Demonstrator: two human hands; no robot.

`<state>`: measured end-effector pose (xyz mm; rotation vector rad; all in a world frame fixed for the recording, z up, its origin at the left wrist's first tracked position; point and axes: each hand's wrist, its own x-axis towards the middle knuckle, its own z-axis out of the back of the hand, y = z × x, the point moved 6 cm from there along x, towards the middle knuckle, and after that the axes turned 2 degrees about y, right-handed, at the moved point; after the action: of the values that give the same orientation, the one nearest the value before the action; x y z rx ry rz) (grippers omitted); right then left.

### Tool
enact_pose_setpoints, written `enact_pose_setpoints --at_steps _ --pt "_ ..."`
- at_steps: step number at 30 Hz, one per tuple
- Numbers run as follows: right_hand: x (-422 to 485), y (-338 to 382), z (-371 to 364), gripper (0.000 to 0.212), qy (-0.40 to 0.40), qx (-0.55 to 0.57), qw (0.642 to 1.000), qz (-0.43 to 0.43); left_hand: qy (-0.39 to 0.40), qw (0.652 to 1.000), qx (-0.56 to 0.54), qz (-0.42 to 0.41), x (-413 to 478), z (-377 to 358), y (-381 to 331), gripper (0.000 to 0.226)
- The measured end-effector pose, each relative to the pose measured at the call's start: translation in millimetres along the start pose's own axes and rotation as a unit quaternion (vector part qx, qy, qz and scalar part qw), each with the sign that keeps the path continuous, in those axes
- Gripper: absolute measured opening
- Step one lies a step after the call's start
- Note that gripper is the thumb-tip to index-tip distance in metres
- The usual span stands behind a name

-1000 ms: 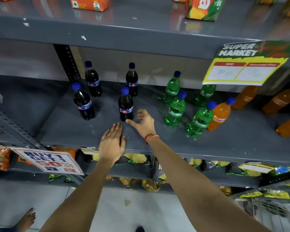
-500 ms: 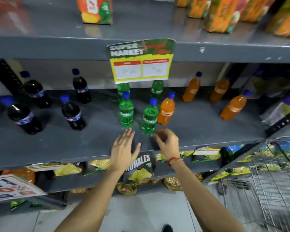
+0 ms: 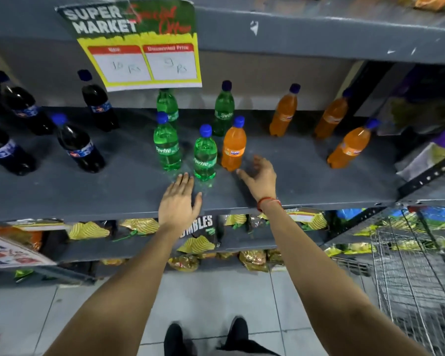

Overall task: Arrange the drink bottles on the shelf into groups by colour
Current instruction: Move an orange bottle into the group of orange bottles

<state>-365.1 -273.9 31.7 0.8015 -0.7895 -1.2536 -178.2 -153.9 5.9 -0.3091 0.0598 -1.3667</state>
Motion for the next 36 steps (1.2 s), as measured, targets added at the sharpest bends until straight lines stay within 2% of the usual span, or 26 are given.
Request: enact_pose_setpoints --at_steps 3,6,16,30,36 --pt "11.5 4.1 -13.1 0.077 0.032 -0.017 0.999 0.01 0.002 1.0 -0.003 0.002 -0.9 -1.4 0.0 0.062" --pt "17.0 10.6 -24.9 0.085 0.052 -0.008 0.999 0.013 0.003 1.0 -0.011 0.011 -0.9 -1.9 0.8 0.06" --pt "20.3 18.5 -35.1 0.043 0.009 0.024 0.999 0.02 0.0 1.0 -0.003 0.022 -4.0 -4.2 1.2 0.058" --pt "53.8 -23.9 78.7 0.041 -0.076 0.018 0.997 -0.017 -0.016 1.0 0.008 0.01 -3.0 -1.9 0.4 0.059" --pt "57.3 -41.4 93.0 0.045 -0.064 -0.002 0.997 -0.034 -0.021 1.0 0.017 0.007 -2.2 -4.1 1.8 0.06"
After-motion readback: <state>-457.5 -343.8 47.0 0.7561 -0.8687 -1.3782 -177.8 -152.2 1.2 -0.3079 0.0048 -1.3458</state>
